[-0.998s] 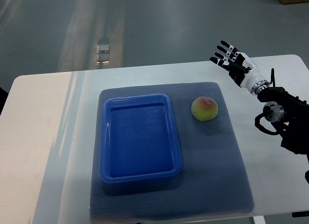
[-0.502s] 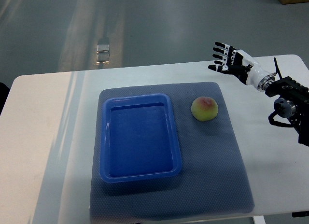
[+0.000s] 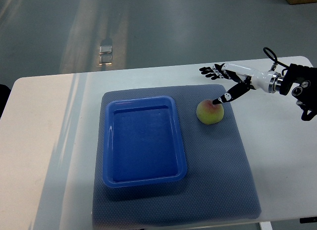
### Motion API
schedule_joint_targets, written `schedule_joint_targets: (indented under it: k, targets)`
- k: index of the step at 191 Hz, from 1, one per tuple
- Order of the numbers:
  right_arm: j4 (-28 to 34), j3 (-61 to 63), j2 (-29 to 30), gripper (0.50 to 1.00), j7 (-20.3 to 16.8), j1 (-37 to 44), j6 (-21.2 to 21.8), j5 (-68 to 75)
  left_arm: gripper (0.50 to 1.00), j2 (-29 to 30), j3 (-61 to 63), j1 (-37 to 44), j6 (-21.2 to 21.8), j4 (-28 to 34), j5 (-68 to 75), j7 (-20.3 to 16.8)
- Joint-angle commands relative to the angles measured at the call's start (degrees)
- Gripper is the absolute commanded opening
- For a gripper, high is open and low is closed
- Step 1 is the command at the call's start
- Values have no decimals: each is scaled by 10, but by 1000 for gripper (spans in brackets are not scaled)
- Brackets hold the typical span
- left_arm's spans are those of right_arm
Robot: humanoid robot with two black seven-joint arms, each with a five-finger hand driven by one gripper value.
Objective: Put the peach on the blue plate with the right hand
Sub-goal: 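Reach the open right hand forward and down around the peach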
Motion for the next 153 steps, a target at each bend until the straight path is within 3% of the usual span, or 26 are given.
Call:
schedule_joint_targets:
  k: [1,50,80,81,95,126,153]
  targets:
    - [12,-12,-6,932,19,3,0,-47,1000,0,0,1,0,0,0,0]
    - [19,-30,-6,932,27,11,-8,-98,1000,0,0,1,0,0,0,0]
    - [18,-43,-1,932,27,11,-33,-136,1000,0,0,0,0,0,0,0]
    - [16,-56,0,932,26,11,-51,-145,1000,0,0,0,0,0,0,0]
    - [12,-79,2,930,25,11,-70,-146,1000,0,1,0,0,0,0,0]
    - [11,-89,3,928,23,11,-81,-147,1000,0,1,-1,0,0,0,0]
    - [6,-90,5,887,20,9,-84,-147,1000,0,1,-1,0,0,0,0]
